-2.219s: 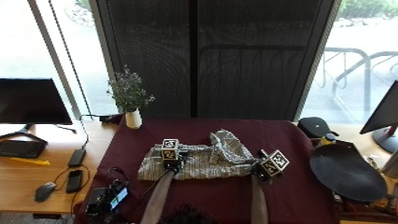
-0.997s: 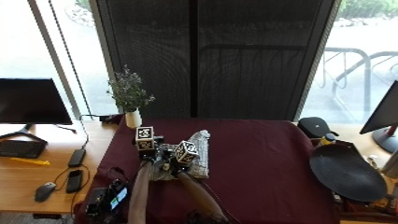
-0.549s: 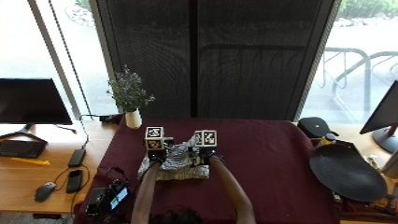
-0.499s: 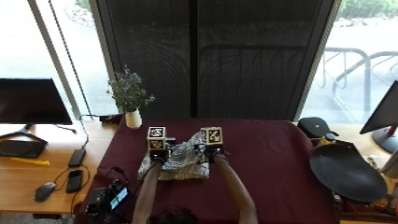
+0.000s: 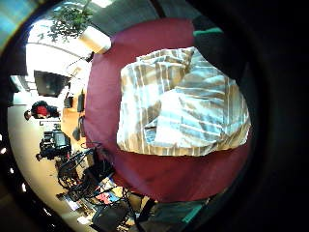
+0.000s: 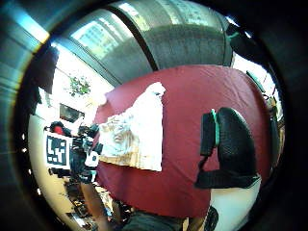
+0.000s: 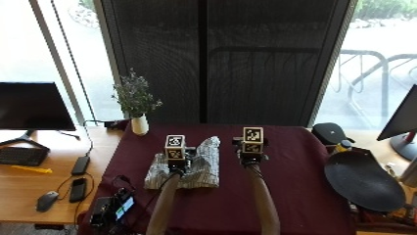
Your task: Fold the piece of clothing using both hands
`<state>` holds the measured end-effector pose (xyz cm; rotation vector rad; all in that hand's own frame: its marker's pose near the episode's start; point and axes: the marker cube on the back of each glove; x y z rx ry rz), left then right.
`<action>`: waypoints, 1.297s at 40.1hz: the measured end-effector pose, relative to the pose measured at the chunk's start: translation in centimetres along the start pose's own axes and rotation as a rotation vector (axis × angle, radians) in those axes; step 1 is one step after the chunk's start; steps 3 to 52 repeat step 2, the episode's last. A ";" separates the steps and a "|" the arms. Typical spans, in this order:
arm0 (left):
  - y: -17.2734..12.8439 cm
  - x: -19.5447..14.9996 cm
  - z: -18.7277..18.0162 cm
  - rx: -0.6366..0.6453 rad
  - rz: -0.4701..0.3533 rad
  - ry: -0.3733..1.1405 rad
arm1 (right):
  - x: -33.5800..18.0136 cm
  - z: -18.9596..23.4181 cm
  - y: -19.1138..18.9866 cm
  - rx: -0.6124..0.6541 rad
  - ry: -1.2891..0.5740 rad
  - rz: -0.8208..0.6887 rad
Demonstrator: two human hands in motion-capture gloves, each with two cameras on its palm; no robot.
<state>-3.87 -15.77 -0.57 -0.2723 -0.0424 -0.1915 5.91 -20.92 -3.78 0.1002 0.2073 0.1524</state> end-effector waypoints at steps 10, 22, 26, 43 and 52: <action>0.8 -0.2 -0.1 -0.032 -0.018 -0.013 | 0.2 0.0 0.1 0.007 -0.025 0.003; 0.8 -0.2 -0.1 -0.032 -0.018 -0.013 | 0.2 0.0 0.1 0.007 -0.025 0.003; 0.8 -0.2 -0.1 -0.032 -0.018 -0.013 | 0.2 0.0 0.1 0.007 -0.025 0.003; 0.8 -0.2 -0.1 -0.032 -0.018 -0.013 | 0.2 0.0 0.1 0.007 -0.025 0.003; 0.8 -0.2 -0.1 -0.032 -0.018 -0.013 | 0.2 0.0 0.1 0.007 -0.025 0.003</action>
